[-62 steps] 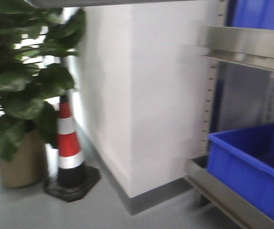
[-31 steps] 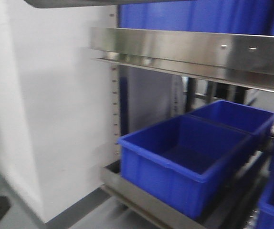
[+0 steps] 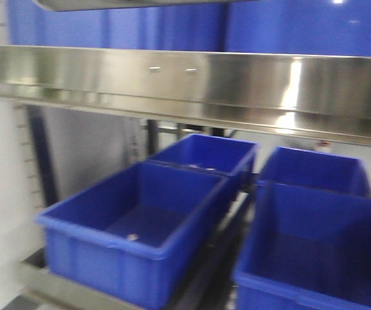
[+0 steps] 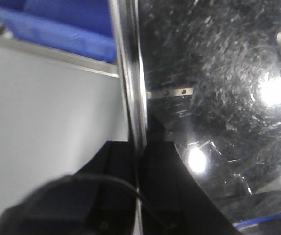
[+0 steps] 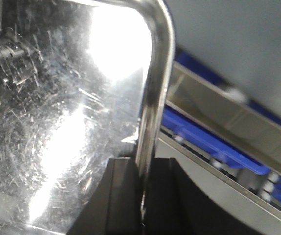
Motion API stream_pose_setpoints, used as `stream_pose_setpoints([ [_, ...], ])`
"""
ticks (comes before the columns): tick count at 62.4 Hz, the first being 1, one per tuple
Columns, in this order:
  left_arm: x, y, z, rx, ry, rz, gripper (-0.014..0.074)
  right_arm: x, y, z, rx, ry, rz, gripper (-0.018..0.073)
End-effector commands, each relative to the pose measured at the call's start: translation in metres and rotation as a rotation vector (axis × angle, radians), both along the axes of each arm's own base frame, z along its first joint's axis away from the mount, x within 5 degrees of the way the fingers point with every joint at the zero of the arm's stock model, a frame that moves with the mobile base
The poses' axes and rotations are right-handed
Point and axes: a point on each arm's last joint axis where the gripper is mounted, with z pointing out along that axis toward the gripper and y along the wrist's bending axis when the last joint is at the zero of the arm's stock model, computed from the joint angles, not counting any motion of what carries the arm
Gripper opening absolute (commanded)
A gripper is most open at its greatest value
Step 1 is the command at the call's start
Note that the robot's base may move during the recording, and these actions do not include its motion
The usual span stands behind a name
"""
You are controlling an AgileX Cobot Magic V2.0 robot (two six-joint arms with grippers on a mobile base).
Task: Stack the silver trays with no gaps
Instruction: 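Drive around the corner past the plant and cone to the second rack, then align the base at the rack and raise the tray above the upper shelf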
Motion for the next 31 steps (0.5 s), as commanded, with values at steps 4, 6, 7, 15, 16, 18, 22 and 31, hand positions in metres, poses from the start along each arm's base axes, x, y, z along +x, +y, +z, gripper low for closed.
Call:
stream_pose_setpoints([
  [4, -0.0070, 0.0052, 0.0197, -0.032, -0.078, -0.015, -0.0048, -0.0039, -0.0079, 0.0254, 0.033, -0.138, 0.009, 0.0055],
  [6, -0.0070, 0.0052, 0.0197, -0.032, -0.078, -0.015, -0.0048, -0.0039, -0.0079, 0.0254, 0.033, -0.138, 0.009, 0.0055],
  [7, -0.0070, 0.0052, 0.0197, -0.032, -0.078, -0.015, -0.0048, -0.0039, -0.0079, 0.0254, 0.033, -0.138, 0.009, 0.0055],
  [15, -0.0070, 0.0052, 0.0197, -0.032, -0.078, -0.015, -0.0048, -0.0039, -0.0079, 0.0254, 0.033, -0.138, 0.009, 0.0055],
  [16, -0.0070, 0.0052, 0.0197, -0.032, -0.078, -0.015, -0.0048, -0.0039, -0.0079, 0.0254, 0.033, -0.138, 0.009, 0.0055],
  [18, -0.0070, 0.0052, 0.0197, -0.032, -0.078, -0.015, -0.0048, -0.0039, -0.0079, 0.0254, 0.033, -0.138, 0.009, 0.0055],
  [22, -0.0070, 0.0052, 0.0197, -0.032, -0.078, -0.015, -0.0048, -0.0039, -0.0079, 0.0254, 0.033, -0.138, 0.009, 0.0055],
  [31, -0.0070, 0.0052, 0.0197, -0.032, -0.078, -0.015, -0.0048, -0.0039, -0.0079, 0.0254, 0.033, -0.138, 0.009, 0.0055],
])
